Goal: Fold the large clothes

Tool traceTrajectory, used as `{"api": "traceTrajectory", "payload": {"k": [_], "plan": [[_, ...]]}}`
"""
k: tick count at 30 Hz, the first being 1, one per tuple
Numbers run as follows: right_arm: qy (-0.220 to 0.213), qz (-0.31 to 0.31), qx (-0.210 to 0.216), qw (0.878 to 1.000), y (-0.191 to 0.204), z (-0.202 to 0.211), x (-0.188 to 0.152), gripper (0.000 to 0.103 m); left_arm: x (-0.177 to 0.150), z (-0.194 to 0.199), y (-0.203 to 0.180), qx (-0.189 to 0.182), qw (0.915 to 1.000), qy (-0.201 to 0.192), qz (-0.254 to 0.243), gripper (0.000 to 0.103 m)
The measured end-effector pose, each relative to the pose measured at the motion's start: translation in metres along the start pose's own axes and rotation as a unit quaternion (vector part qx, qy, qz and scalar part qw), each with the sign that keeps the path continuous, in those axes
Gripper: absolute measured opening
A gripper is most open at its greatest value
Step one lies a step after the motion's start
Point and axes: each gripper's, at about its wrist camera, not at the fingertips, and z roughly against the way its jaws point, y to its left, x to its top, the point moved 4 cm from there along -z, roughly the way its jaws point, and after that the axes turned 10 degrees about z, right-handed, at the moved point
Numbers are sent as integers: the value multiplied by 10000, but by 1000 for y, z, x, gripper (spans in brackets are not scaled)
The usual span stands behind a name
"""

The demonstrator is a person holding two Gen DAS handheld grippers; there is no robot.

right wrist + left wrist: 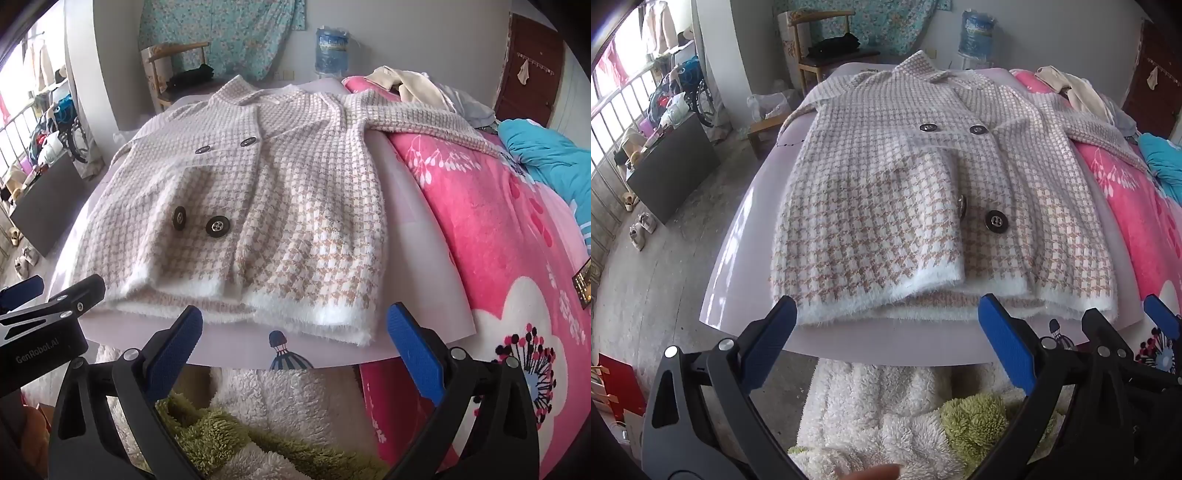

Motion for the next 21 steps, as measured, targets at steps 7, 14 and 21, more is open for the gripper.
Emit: {"api": "traceTrajectory", "payload": {"k": [7, 14, 21], "plan": [[-50, 22, -9, 10000, 0, 5, -1, 97, -3, -4, 5, -35, 9999, 63, 95, 95], [-82, 37, -6, 10000, 2, 4, 2, 97, -1, -5, 5, -30, 9999, 110, 120, 95], [-82, 109, -56, 9999, 4, 5, 8, 97, 1, -8, 8, -35, 9998, 139, 140, 95]]}}
